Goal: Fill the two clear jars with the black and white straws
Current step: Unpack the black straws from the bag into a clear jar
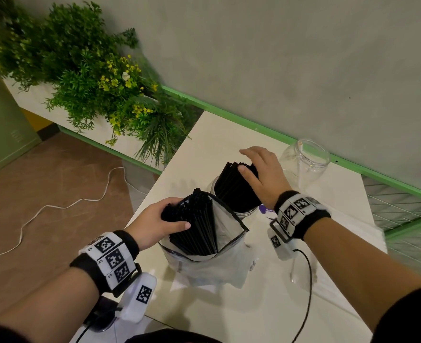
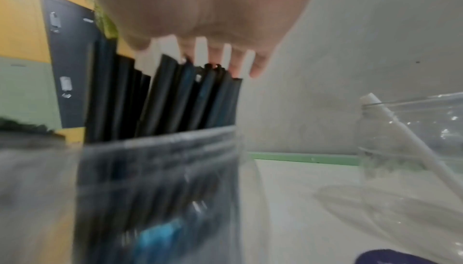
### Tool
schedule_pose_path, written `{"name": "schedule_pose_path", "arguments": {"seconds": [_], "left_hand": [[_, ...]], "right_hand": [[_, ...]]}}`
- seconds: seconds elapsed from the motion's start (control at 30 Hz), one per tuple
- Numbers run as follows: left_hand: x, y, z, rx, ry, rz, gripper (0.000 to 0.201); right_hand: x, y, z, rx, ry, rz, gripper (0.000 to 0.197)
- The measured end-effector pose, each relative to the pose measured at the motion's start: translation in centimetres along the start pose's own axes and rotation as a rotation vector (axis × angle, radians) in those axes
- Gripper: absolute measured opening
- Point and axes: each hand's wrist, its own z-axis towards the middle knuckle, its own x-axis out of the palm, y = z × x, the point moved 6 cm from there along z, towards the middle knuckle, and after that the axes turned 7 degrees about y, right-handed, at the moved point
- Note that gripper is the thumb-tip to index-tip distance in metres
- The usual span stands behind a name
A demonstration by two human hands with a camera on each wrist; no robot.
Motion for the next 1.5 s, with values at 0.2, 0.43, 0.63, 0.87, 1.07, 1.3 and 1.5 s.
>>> {"name": "schedule_pose_path", "arguments": {"seconds": [0.2,0.43,0.63,0.87,1.07,1.3,1.5], "left_hand": [[-0.1,0.5,0.2,-0.006,0.001,-0.012,0.043],[-0.1,0.7,0.6,-0.011,0.012,-0.005,0.046],[-0.2,0.7,0.5,-0.006,0.012,-0.001,0.043],[0.1,0.3,0.4,0.017,0.022,-0.027,0.041],[0.3,0.2,0.2,0.044,0.013,-0.06,0.039],[0.7,0.0,-0.4,0.067,0.03,-0.04,0.042],[1.4,-0.7,-1.6,0.088,0.075,-0.014,0.045]], "right_hand": [[2.1,-0.3,-4.5,-0.253,0.114,-0.331,0.059],[3.0,1.6,1.1,-0.162,0.221,-0.443,0.07],[3.1,1.9,2.3,-0.046,0.204,-0.35,0.052],[1.3,2.7,0.6,-0.015,0.207,-0.45,0.069],[-0.9,8.0,-4.0,-0.09,0.15,0.064,0.033],[5.7,8.2,-8.9,0.197,0.329,0.247,0.079],[7.2,8.5,-8.6,0.215,0.172,0.359,0.069]]}}
